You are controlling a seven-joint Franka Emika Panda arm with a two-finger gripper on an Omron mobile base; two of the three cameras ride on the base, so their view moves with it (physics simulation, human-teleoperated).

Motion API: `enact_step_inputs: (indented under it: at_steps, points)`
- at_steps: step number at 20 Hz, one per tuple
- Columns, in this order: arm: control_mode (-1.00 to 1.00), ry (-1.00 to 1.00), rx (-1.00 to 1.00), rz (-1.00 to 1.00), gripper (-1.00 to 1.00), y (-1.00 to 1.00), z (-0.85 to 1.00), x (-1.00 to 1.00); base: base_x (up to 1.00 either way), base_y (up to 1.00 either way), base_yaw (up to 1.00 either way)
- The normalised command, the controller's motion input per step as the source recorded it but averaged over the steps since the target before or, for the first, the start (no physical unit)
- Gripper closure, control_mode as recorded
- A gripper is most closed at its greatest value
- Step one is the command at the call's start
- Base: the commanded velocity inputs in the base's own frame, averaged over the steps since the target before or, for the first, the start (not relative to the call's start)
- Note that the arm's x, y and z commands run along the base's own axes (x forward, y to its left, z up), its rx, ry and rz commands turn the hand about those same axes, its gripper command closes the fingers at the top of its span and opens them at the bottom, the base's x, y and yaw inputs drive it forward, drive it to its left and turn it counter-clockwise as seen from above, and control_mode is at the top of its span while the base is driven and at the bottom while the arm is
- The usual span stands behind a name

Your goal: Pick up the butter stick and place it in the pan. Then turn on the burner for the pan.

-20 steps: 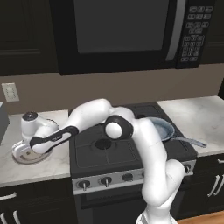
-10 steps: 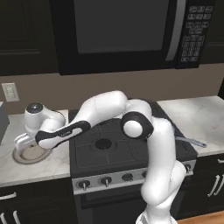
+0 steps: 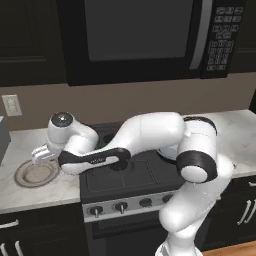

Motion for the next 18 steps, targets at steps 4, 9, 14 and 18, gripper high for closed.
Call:
enact_step_inputs:
  at_steps: [4, 9, 14, 18]
  points:
    - [-1.0, -0.02, 0.18, -0.08, 1.0, -1.0, 0.3, -0.47, 0.0, 0.0, 0.0]
    - [-1.0, 0.0, 0.18, -0.06, 1.0, -1.0, 0.34, -0.32, 0.0, 0.0, 0.0]
    - [-1.0, 0.0, 0.14, -0.04, 1.0, -0.94, 0.41, -0.1, 0.0, 0.0, 0.0]
    - [-1.0, 0.0, 0.02, -0.05, 1.0, -0.75, 0.5, -0.04, 0.0, 0.0, 0.0]
